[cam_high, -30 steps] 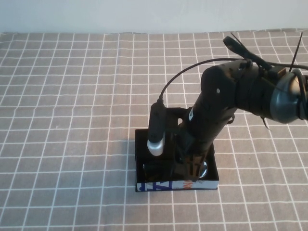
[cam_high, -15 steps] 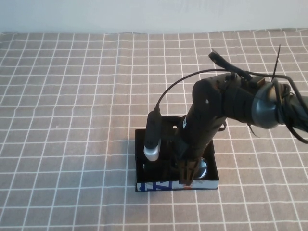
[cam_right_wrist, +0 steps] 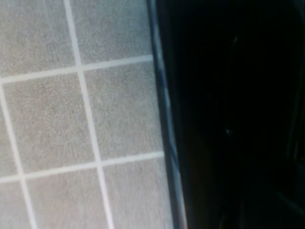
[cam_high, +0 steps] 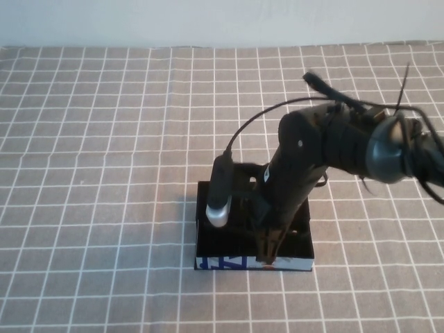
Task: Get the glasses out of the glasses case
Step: Pick up the glasses from the glasses case, then place the glasses on the table
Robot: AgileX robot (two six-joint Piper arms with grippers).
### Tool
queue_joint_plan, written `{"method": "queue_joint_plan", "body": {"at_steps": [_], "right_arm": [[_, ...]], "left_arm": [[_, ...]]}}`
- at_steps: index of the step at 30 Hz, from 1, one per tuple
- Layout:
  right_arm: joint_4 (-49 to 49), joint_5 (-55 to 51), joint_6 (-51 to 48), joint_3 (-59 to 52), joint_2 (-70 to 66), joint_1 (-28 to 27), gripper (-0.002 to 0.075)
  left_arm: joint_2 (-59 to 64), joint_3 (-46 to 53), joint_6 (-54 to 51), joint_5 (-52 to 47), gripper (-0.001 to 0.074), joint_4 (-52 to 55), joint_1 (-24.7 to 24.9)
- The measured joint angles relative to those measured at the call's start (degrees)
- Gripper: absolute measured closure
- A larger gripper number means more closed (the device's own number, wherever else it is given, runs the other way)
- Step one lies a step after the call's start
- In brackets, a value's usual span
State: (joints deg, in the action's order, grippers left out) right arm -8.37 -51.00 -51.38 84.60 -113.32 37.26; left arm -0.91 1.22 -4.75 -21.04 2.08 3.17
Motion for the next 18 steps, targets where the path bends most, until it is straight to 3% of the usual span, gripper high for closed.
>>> {"method": "queue_joint_plan", "body": {"at_steps": [6, 11, 18], "right_arm": [[4.56, -3.82, 8.61, 0.00, 6.22, 0.00, 0.0669], [7.59, -10.47, 24.08, 0.00, 14.13, -0.67, 0.0669], [2.82, -16.09, 44.17, -3.89, 24.77, -12.36, 0.0669]], "left_arm": [[0.00, 0.00, 0.00, 0.00, 0.0739, 0.00, 0.00], [0.00, 0.00, 0.00, 0.00, 0.0739, 0.00, 0.00], [0.00, 0.00, 0.00, 0.00, 0.0739, 0.00, 0.00]]}}
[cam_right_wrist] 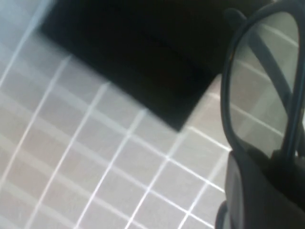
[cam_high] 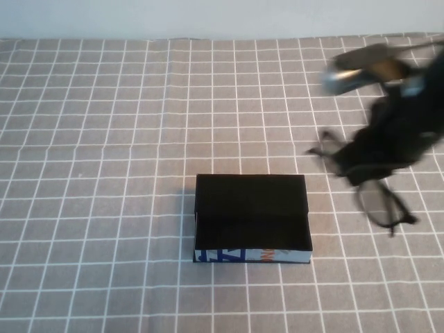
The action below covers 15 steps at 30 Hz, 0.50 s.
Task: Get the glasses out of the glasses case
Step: Place the glasses on the table
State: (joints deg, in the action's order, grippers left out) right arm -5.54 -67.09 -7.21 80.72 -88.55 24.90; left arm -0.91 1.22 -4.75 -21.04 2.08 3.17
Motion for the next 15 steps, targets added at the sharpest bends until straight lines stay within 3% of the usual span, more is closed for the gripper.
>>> {"method": "queue_joint_plan", "body": {"at_steps": [5, 15], "right_arm": [[-4.28, 9.38, 4.24, -11.55, 5.05, -8.31, 0.0669], [-8.56, 28.30, 4.93, -28.25, -1.29, -8.63, 0.0669]], "left_arm": [[0.00, 0.00, 0.00, 0.00, 0.0739, 0.00, 0.00], [0.00, 0.00, 0.00, 0.00, 0.0739, 0.00, 0.00]]}}
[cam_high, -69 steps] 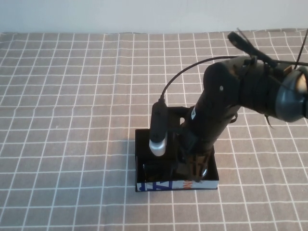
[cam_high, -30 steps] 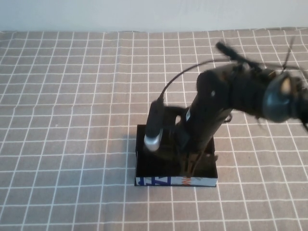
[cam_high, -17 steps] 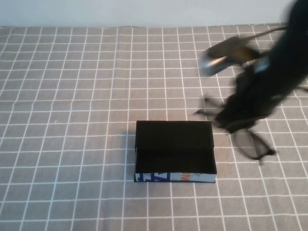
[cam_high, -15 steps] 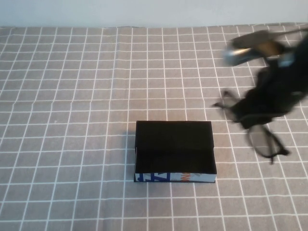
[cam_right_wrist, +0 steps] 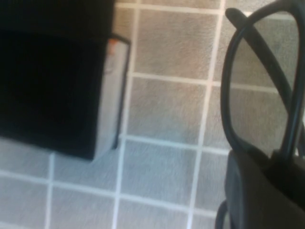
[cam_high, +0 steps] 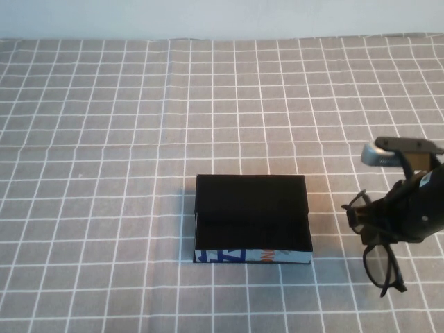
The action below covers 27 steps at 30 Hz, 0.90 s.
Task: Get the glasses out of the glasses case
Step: Place the glasses on the table
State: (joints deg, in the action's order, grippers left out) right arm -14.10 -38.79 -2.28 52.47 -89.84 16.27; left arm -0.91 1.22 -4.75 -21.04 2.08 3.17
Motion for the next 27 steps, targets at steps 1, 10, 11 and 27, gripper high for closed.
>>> {"method": "queue_joint_plan", "body": {"at_steps": [1, 10, 11, 27], "right_arm": [[-0.26, 0.88, 0.05, -0.25, -0.87, 0.00, 0.0669], [-0.73, 4.85, 0.14, -0.38, -4.29, 0.00, 0.0669], [-0.86, 5.50, 0.14, -0.38, -4.29, 0.00, 0.0669], [-1.67, 7.63, 0.14, -0.38, -4.56, 0.00, 0.0538]], "left_arm": [[0.00, 0.00, 0.00, 0.00, 0.0739, 0.00, 0.00], [0.00, 0.00, 0.00, 0.00, 0.0739, 0.00, 0.00], [0.00, 0.00, 0.00, 0.00, 0.0739, 0.00, 0.00], [0.00, 0.00, 0.00, 0.00, 0.0739, 0.00, 0.00]]}}
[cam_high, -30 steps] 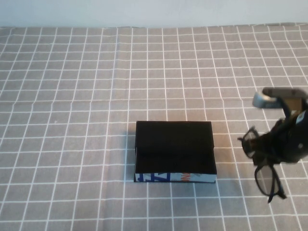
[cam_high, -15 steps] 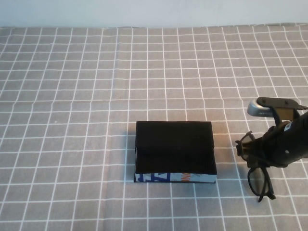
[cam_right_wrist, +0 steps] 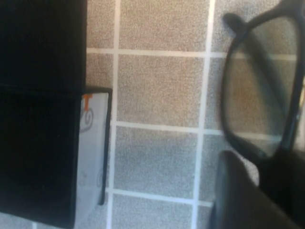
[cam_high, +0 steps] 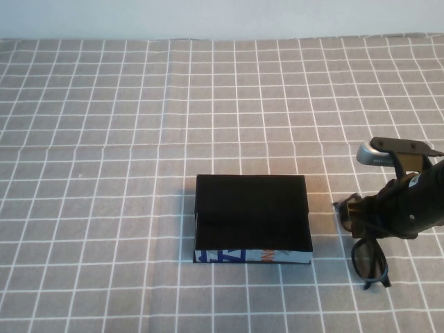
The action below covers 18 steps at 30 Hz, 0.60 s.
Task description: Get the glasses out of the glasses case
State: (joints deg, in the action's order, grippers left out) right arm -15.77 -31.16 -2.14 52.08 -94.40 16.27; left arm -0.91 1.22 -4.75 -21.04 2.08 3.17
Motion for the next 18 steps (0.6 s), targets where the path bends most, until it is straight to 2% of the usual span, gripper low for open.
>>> {"method": "queue_joint_plan", "body": {"at_steps": [2, 6, 14, 18], "right_arm": [[0.00, 0.00, 0.00, 0.00, 0.00, 0.00, 0.0491], [0.00, -0.97, 0.00, 0.00, 2.69, 0.00, 0.0461], [1.08, -2.29, 0.00, 0.00, 18.16, 0.00, 0.0461], [1.87, -3.35, 0.00, -0.03, 27.06, 0.00, 0.0494]], "left_arm": [[0.00, 0.00, 0.00, 0.00, 0.0739, 0.00, 0.00], [0.00, 0.00, 0.00, 0.00, 0.0739, 0.00, 0.00], [0.00, 0.00, 0.00, 0.00, 0.0740, 0.00, 0.00], [0.00, 0.00, 0.00, 0.00, 0.0739, 0.00, 0.00]]}}
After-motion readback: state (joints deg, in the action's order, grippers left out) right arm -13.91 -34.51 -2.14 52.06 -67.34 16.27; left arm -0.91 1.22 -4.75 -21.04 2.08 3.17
